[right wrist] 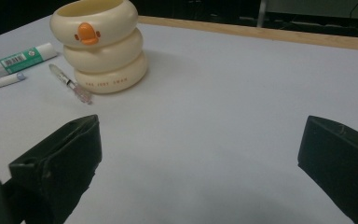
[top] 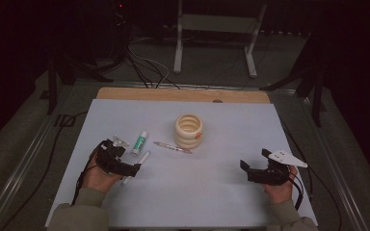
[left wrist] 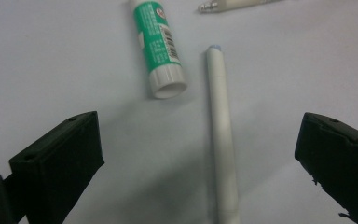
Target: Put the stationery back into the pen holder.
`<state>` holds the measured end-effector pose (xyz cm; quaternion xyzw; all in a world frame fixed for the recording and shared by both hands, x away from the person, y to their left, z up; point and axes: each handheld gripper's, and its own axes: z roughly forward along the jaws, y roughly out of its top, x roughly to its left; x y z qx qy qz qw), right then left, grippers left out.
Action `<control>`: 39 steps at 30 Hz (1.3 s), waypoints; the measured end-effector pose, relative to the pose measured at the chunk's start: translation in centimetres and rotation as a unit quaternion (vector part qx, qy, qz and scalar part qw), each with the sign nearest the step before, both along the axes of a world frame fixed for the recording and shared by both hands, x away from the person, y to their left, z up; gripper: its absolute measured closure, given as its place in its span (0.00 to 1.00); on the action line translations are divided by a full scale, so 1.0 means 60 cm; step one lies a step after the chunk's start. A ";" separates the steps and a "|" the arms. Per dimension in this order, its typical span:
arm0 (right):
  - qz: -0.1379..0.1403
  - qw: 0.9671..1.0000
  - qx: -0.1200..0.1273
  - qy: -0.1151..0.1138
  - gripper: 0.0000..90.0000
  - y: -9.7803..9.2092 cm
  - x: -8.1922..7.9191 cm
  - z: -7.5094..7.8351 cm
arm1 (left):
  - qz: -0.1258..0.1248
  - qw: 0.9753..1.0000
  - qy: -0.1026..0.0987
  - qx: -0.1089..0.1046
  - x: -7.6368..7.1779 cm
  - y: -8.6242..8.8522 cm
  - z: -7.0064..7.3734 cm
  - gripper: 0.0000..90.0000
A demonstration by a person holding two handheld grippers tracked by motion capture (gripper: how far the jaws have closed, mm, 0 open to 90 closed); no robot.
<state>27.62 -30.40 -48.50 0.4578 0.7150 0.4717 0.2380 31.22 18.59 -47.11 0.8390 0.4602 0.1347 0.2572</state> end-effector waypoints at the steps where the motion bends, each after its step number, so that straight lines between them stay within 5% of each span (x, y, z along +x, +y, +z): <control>1: 0.000 1.000 0.000 0.000 0.00 0.000 0.000 0.000 | 0.000 1.000 0.006 0.002 0.003 -0.001 -0.001 0.01; 7: 0.001 1.000 -0.001 0.002 0.00 0.001 0.000 0.000 | -0.021 0.998 0.051 0.014 0.013 -0.011 -0.004 0.11; 10: 0.001 1.000 -0.001 0.002 0.00 0.001 0.000 0.000 | -0.025 0.997 0.067 0.042 0.015 -0.019 -0.008 0.20; 13: 0.002 1.000 -0.001 0.002 0.00 0.001 0.000 -0.001 | -0.029 0.996 0.075 0.042 0.017 -0.021 -0.008 0.30; 15: 0.004 1.000 -0.002 0.003 0.00 0.002 0.001 -0.001 | -0.027 0.995 0.085 0.040 0.020 -0.023 -0.008 0.48; 19: 0.005 1.000 -0.004 0.004 0.00 0.002 0.001 -0.001 | -0.038 0.994 0.099 0.032 0.027 -0.029 -0.009 0.61; 25: 0.006 1.000 -0.004 0.005 0.00 0.002 0.001 -0.002 | -0.025 0.992 0.115 0.044 0.041 -0.037 -0.015 0.68; 30: 0.007 1.000 -0.004 0.008 0.00 0.003 0.001 -0.003 | -0.028 0.987 0.145 0.065 0.051 -0.048 -0.029 0.80; 39: 0.010 1.000 -0.007 0.011 0.00 0.004 0.002 -0.004 | -0.032 0.986 0.145 0.070 0.056 -0.045 -0.031 0.88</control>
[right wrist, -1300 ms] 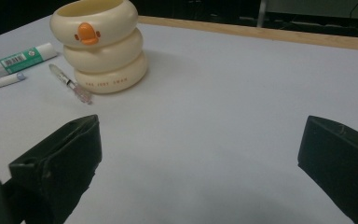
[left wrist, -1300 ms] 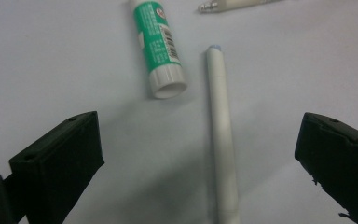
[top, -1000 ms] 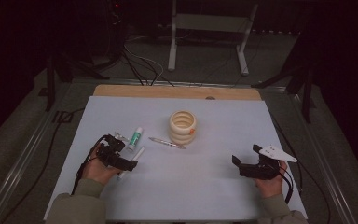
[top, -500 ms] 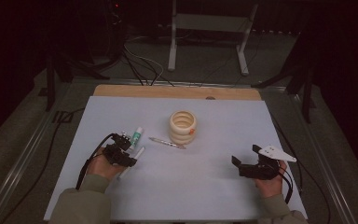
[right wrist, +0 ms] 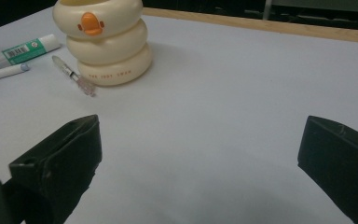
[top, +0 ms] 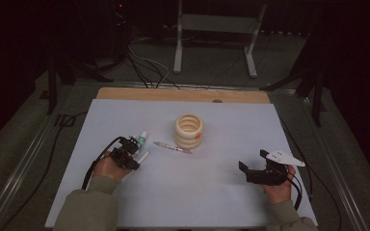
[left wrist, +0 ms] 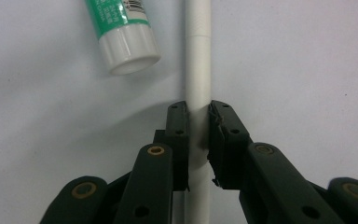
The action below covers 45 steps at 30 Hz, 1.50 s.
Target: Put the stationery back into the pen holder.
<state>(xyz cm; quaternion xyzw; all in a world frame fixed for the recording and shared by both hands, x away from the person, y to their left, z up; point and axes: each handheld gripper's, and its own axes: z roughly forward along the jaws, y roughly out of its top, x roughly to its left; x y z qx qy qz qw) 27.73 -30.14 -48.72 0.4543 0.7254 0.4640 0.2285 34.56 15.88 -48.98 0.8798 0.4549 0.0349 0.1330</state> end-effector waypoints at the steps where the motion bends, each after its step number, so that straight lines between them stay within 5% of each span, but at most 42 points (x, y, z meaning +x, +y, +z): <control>1: 0.000 1.000 -0.001 0.000 0.00 0.000 0.000 0.000 | -0.002 1.000 -0.001 -0.001 0.000 0.001 0.000 0.88; 12: -0.001 1.000 0.000 0.001 0.00 -0.001 0.000 0.000 | -0.016 1.000 -0.003 -0.024 -0.006 0.002 0.006 0.88; 21: -0.001 1.000 -0.001 0.002 0.00 -0.001 0.000 -0.001 | -0.017 0.998 -0.031 -0.061 -0.011 0.006 0.025 0.88; 35: 0.000 1.000 -0.001 0.002 0.00 -0.001 0.001 -0.002 | -0.025 0.992 -0.070 -0.099 -0.013 -0.010 0.054 0.88; 45: 0.002 1.000 -0.002 0.004 0.00 0.002 0.000 -0.002 | -0.017 0.986 -0.100 -0.130 -0.011 -0.018 0.077 0.88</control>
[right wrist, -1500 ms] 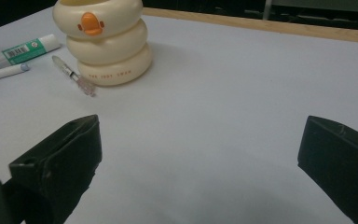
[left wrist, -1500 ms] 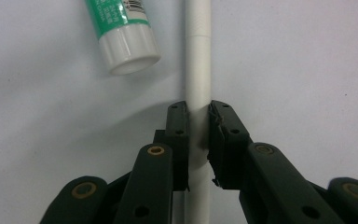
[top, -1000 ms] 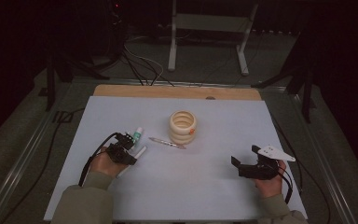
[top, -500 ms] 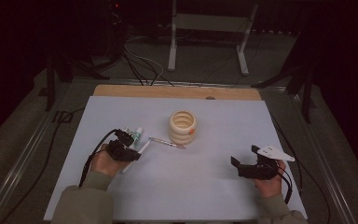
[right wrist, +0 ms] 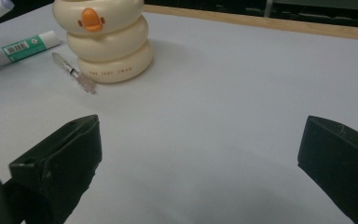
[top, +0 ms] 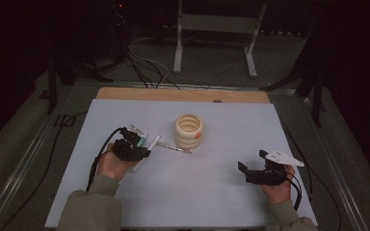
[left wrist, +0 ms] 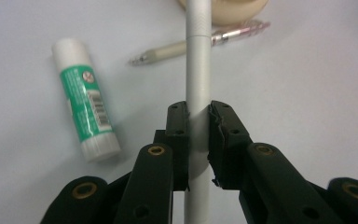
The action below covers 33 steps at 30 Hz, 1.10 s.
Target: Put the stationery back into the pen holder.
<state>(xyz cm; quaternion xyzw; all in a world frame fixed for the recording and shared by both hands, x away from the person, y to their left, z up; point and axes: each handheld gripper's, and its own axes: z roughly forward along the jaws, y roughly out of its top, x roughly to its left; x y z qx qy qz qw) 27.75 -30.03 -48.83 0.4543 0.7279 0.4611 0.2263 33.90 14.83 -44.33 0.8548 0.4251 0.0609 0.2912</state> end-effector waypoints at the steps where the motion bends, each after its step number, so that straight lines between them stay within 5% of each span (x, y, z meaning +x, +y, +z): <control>1: 0.000 1.000 0.000 0.000 0.00 0.000 0.000 0.000 | 0.001 1.000 -0.003 -0.004 0.000 -0.001 0.002 0.88; 15: 0.001 1.000 -0.001 0.000 0.00 0.000 0.000 0.000 | 0.010 0.997 -0.061 -0.054 0.009 -0.004 0.039 0.88; 19: 0.002 1.000 -0.001 0.000 0.00 0.000 0.000 -0.001 | 0.013 0.993 -0.092 -0.070 0.014 -0.008 0.050 0.88; 27: 0.002 1.000 -0.001 0.000 0.00 0.001 0.000 -0.001 | 0.023 0.990 -0.109 -0.084 0.025 -0.019 0.057 0.88; 33: 0.002 1.000 -0.003 0.000 0.00 0.001 0.001 -0.001 | 0.028 0.986 -0.135 -0.099 0.033 -0.030 0.062 0.88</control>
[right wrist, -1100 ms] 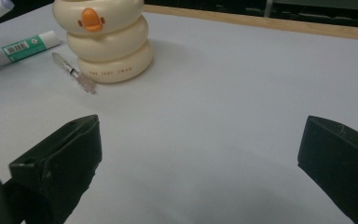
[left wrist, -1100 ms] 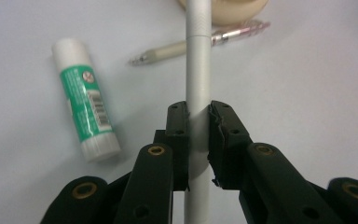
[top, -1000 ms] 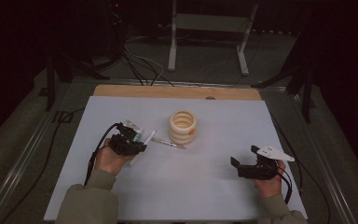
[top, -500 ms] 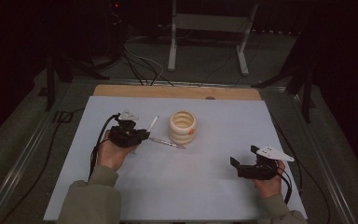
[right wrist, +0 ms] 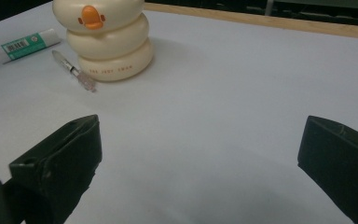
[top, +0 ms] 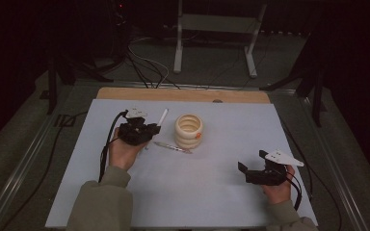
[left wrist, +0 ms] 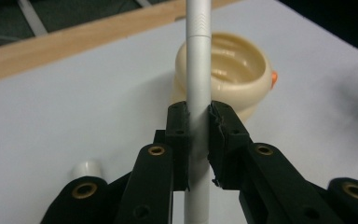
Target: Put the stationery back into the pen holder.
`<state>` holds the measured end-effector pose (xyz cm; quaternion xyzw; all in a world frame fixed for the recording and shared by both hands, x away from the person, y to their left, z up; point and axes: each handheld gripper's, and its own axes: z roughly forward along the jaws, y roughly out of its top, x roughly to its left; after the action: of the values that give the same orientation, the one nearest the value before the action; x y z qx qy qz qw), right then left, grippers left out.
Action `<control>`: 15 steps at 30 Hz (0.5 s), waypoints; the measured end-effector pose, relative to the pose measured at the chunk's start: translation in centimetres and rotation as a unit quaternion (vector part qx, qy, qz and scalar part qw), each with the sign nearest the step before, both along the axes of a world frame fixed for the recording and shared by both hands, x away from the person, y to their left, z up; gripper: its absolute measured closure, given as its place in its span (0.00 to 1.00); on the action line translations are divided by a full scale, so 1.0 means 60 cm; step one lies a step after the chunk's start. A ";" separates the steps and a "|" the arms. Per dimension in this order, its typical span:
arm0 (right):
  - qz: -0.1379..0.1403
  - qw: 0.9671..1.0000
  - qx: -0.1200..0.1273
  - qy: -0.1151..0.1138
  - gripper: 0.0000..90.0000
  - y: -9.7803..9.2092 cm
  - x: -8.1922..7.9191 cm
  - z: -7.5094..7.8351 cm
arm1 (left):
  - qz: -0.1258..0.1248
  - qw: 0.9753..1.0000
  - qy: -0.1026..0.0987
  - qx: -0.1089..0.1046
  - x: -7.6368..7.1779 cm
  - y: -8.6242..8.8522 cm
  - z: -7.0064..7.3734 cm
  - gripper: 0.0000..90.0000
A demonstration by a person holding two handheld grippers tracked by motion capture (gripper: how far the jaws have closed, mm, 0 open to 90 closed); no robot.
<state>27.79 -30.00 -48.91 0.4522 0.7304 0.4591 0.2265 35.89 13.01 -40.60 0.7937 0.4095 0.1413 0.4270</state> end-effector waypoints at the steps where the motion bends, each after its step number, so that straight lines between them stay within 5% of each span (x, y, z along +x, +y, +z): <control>1: 0.000 1.000 0.002 0.000 0.00 0.000 0.000 0.001 | -0.002 1.000 -0.016 -0.002 0.001 -0.004 0.002 0.88; 8: 0.001 1.000 0.002 -0.001 0.00 0.000 0.000 0.000 | -0.012 0.998 -0.067 -0.011 0.007 -0.015 0.004 0.88; 15: 0.002 1.000 0.001 0.000 0.00 0.001 0.001 -0.001 | -0.019 0.995 -0.094 -0.018 0.016 -0.024 0.007 0.88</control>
<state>27.82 -29.97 -48.96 0.4507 0.7309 0.4603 0.2252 36.87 11.59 -40.16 0.7766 0.3552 0.2000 0.4803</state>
